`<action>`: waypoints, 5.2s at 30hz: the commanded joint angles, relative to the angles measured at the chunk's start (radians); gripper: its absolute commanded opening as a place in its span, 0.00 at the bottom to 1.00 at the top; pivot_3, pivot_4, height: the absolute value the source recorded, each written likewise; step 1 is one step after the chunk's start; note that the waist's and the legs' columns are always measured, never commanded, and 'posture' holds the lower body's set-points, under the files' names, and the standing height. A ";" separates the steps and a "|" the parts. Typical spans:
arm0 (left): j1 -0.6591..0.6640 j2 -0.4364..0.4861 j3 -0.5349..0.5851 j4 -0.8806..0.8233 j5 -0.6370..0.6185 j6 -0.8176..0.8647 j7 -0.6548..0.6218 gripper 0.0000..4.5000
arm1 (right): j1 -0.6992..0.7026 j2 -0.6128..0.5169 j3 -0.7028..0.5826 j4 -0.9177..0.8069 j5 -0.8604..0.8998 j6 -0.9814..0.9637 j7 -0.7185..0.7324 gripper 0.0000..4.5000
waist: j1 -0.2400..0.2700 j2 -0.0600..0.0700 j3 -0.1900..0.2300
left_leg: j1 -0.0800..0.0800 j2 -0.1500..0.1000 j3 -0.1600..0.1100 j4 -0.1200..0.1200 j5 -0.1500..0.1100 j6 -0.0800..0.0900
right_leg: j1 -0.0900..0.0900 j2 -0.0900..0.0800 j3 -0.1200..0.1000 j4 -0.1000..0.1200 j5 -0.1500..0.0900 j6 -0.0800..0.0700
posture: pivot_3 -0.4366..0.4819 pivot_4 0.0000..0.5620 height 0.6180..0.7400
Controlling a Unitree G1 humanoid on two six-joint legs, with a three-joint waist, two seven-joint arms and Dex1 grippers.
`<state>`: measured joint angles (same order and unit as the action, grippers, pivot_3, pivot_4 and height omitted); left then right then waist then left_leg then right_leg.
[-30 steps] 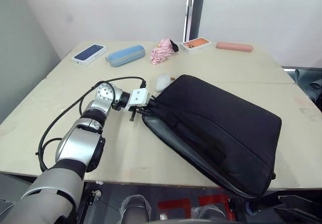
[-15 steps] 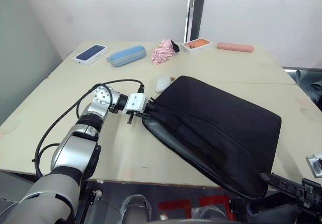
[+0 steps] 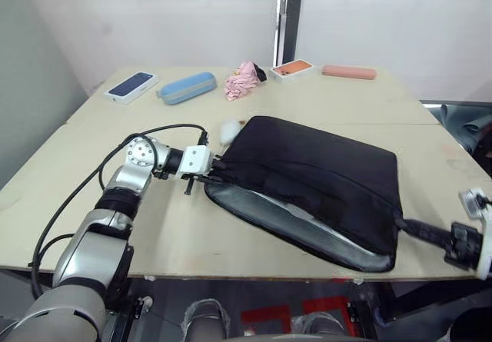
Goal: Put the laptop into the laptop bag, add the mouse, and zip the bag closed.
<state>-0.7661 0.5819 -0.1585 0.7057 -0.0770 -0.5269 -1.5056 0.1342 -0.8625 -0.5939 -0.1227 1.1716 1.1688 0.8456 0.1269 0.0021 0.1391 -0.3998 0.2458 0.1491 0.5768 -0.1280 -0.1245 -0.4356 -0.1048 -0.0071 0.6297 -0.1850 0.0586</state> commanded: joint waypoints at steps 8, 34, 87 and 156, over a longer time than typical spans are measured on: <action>0.132 0.162 0.018 -0.299 -0.023 0.224 0.019 0.24 | -0.468 -0.018 0.336 0.156 -0.265 -0.066 -0.055 0.00 | -0.027 0.001 0.000 | -0.001 0.001 0.001 0.000 0.000 0.000 | -0.003 0.001 0.001 0.001 0.000 -0.001 | 0.48 0.27 1.00; 0.278 0.236 0.008 -0.497 -0.051 0.409 0.107 0.30 | -0.615 -0.027 0.491 0.373 -0.582 -0.265 0.165 0.15 | -0.022 0.001 0.000 | -0.001 0.002 0.003 0.002 0.000 0.000 | -0.003 0.002 0.002 0.002 0.001 -0.005 | 0.48 0.27 1.00; 0.460 0.534 0.507 -0.721 -0.719 1.182 -0.109 1.00 | -0.857 0.135 0.859 0.061 -0.647 -0.413 0.360 0.01 | -0.035 -0.001 0.001 | 0.000 0.003 0.005 -0.002 0.000 0.000 | -0.007 0.004 0.003 0.002 0.000 -0.006 | 0.48 0.27 1.00; 0.033 0.167 0.299 -0.113 -0.218 1.219 0.483 0.04 | -0.867 0.319 0.936 0.278 -0.957 -0.437 0.362 0.00 | -0.026 -0.010 -0.004 | 0.000 0.002 -0.007 0.001 0.000 -0.003 | 0.002 0.008 0.001 -0.001 0.002 -0.011 | 0.48 0.27 1.00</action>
<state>-0.7671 0.7044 0.1083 0.7441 -0.2391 0.6399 -0.9617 -0.7552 -0.5191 0.3308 0.1453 0.2309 0.7102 1.2112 0.1006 -0.0075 0.1347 -0.4000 0.2479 0.1419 0.5776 -0.1279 -0.1271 -0.4335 -0.0967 -0.0061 0.6288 -0.1834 0.0471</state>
